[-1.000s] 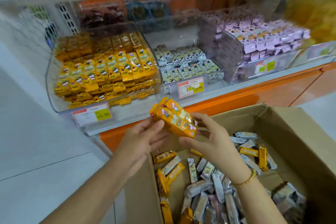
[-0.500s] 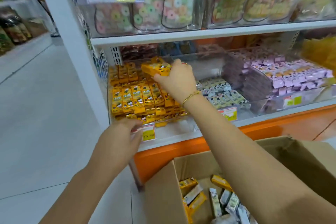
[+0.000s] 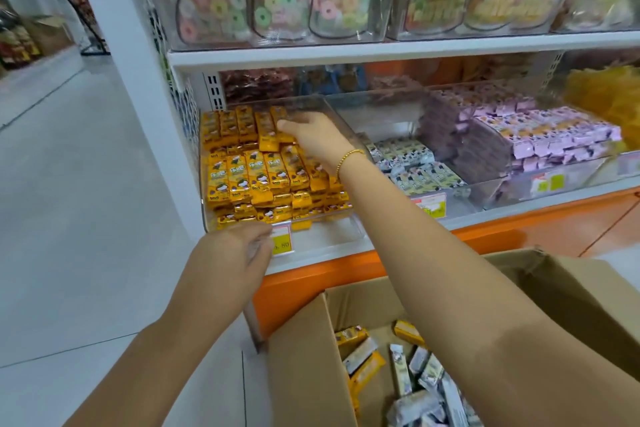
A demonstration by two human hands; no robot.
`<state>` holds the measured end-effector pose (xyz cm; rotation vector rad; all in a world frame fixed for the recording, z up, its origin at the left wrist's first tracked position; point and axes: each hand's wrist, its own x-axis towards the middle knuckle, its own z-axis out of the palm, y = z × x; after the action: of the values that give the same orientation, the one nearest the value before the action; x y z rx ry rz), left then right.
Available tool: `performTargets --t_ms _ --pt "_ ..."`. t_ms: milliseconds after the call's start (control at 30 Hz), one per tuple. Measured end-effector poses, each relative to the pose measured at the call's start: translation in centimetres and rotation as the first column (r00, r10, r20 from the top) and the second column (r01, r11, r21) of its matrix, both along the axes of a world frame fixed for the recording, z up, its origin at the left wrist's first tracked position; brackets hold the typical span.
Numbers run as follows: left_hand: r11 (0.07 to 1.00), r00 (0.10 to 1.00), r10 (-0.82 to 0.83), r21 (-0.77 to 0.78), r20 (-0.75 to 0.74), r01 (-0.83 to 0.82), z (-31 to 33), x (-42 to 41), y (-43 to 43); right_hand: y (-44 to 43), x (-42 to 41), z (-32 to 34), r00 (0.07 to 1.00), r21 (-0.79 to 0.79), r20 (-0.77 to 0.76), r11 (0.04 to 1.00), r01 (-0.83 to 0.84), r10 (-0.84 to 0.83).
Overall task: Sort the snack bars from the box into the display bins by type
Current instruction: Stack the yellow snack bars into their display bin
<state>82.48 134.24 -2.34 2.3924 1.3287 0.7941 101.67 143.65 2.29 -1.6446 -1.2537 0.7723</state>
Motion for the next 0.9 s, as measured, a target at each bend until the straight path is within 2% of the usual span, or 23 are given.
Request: performTargets --t_ms 67,133,233,300,367,467,533,600,800,900 --pt "0.999 0.998 -0.032 -0.033 0.05 0.034 -0.5 0.7 -0.6 -3.2 1.2 -0.1 1.0 0.126 0.022 0.992 -0.014 0.012" --pt "0.991 0.997 -0.078 -0.104 0.017 0.079 -1.4 1.6 -1.2 -7.2 2.3 -1.0 0.997 0.206 0.031 0.975 -0.08 0.075" --pt "0.96 0.983 -0.16 -0.248 -0.092 0.133 -4.1 3.2 -2.1 -13.9 4.0 -4.1 0.976 0.155 0.154 0.972 -0.176 0.153" --pt "0.925 0.964 -0.208 -0.354 -0.167 0.139 -6.6 4.5 -2.9 -17.0 5.7 -7.8 0.949 0.033 0.243 0.976 -0.213 0.199" --pt "0.877 0.938 -0.257 -0.464 -0.233 0.125 -9.1 5.8 -4.3 -19.1 7.8 -12.8 0.928 -0.158 0.291 0.968 -0.195 0.234" --pt "0.78 0.84 -0.394 -0.619 -0.374 0.091 -12.3 6.9 -6.0 -21.3 10.8 -20.9 0.884 -0.458 0.323 0.874 -0.165 0.337" --pt "0.683 0.787 -0.487 -0.726 -0.379 0.073 -13.9 7.0 -6.7 -22.2 11.8 -26.1 0.85 -0.615 0.332 0.777 -0.135 0.41" --pt "0.632 0.757 -0.519 -0.774 -0.397 0.028 -15.3 6.9 -7.0 -22.7 11.8 -30.1 0.845 -0.71 0.295 0.694 -0.119 0.446" --pt "0.648 0.705 -0.539 -0.762 -0.461 -0.002 -16.0 7.7 -7.2 -21.4 6.0 -34.7 0.968 -0.759 0.054 0.641 -0.119 0.244" --pt "0.66 0.695 -0.535 -0.751 -0.481 -0.011 -16.1 7.9 -6.9 -20.4 2.7 -37.0 0.985 -0.761 -0.032 0.635 -0.132 0.167"
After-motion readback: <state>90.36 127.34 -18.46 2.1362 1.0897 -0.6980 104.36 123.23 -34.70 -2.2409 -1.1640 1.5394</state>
